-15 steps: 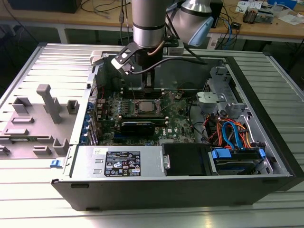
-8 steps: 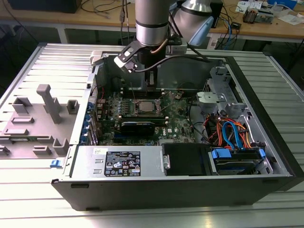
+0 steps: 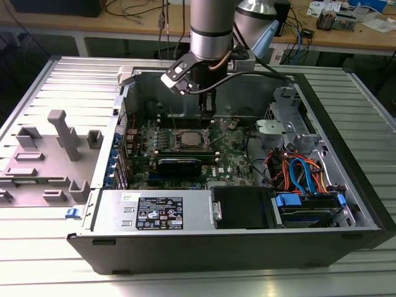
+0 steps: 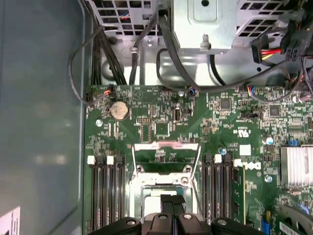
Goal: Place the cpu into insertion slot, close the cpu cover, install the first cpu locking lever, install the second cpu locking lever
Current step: 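Close the cpu cover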
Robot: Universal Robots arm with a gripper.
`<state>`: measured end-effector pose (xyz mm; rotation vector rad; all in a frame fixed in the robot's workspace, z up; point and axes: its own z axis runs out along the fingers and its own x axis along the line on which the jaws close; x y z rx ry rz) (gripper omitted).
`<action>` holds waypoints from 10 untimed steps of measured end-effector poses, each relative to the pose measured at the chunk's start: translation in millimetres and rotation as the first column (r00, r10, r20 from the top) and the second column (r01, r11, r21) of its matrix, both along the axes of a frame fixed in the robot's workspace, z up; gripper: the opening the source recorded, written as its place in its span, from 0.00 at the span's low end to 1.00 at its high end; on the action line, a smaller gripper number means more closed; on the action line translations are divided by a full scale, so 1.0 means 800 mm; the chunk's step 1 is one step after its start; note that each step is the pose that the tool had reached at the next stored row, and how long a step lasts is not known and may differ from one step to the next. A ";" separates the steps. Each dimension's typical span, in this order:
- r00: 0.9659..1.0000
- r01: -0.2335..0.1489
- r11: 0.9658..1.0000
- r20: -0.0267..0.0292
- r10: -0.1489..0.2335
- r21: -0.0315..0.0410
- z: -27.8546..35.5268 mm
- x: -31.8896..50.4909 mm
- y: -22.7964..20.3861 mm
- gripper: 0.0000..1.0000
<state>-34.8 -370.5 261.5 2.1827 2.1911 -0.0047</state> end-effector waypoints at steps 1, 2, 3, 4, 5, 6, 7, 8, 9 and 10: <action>1.000 0.000 1.000 -0.002 0.000 0.000 0.0008 0.001 0.0000 0.11; 1.000 0.000 1.000 -0.003 0.000 0.000 0.0020 0.002 0.0001 0.11; 1.000 0.000 1.000 -0.006 0.000 -0.001 0.0056 0.003 0.0001 0.11; 1.000 0.000 1.000 -0.007 0.000 -0.001 0.0061 0.004 0.0004 0.11; 1.000 0.000 1.000 -0.008 0.000 -0.002 0.0061 0.005 0.0006 0.11; 1.000 0.000 1.000 -0.008 0.000 -0.003 0.0062 0.006 0.0008 0.11; 1.000 0.000 1.000 -0.009 0.000 -0.003 0.0062 0.009 0.0011 0.11; 1.000 0.000 1.000 -0.010 0.000 -0.003 0.0062 0.011 0.0014 0.11; 1.000 0.000 1.000 -0.011 0.000 -0.004 0.0062 0.017 0.0020 0.11; 1.000 0.000 1.000 -0.013 0.000 -0.005 0.0062 0.021 0.0025 0.11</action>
